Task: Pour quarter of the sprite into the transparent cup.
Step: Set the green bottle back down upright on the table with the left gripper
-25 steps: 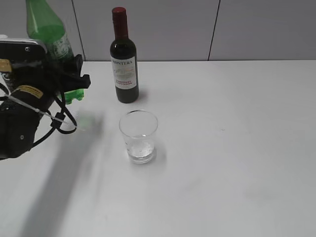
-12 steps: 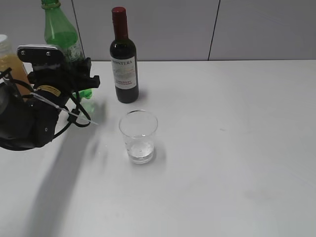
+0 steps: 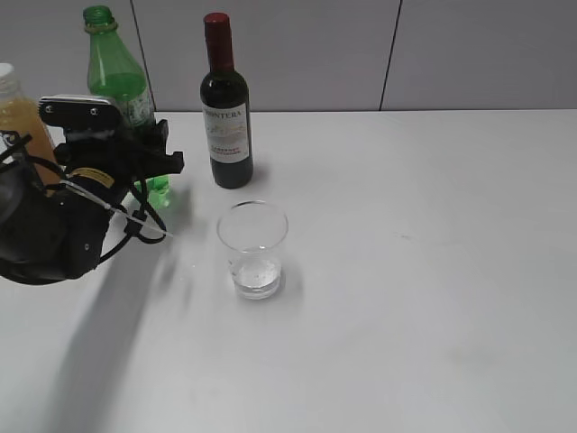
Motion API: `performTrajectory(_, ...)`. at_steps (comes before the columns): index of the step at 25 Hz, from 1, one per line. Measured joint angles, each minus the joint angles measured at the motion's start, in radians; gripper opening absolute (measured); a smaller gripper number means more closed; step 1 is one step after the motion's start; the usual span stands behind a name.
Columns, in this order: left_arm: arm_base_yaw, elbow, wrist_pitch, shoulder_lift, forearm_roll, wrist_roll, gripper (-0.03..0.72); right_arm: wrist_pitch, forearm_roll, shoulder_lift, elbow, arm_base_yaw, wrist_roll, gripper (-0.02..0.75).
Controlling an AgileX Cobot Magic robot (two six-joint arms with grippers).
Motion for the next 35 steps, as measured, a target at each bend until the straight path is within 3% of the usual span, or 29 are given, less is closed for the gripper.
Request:
performTrajectory(6,0.000,0.091,-0.014,-0.004,-0.001,-0.002,0.463,0.000,0.000,0.000,0.000,0.000,0.000,0.594)
performTrajectory(12,0.000,0.101,-0.029,-0.004,0.014,-0.001,0.463,0.000,0.000,0.000,0.000,0.000,0.000,0.594)
performTrajectory(17,0.000,0.102,-0.030,-0.014,0.022,-0.001,0.636,0.000,0.000,0.000,0.000,0.000,0.000,0.594)
performTrajectory(19,0.000,0.102,-0.039,-0.032,0.025,-0.001,0.653,0.000,0.000,0.000,0.000,0.000,0.000,0.594)
performTrajectory(35,-0.002,0.295,-0.044,-0.172,0.053,-0.003,0.648,0.001,0.000,0.000,0.000,0.000,0.000,0.594)
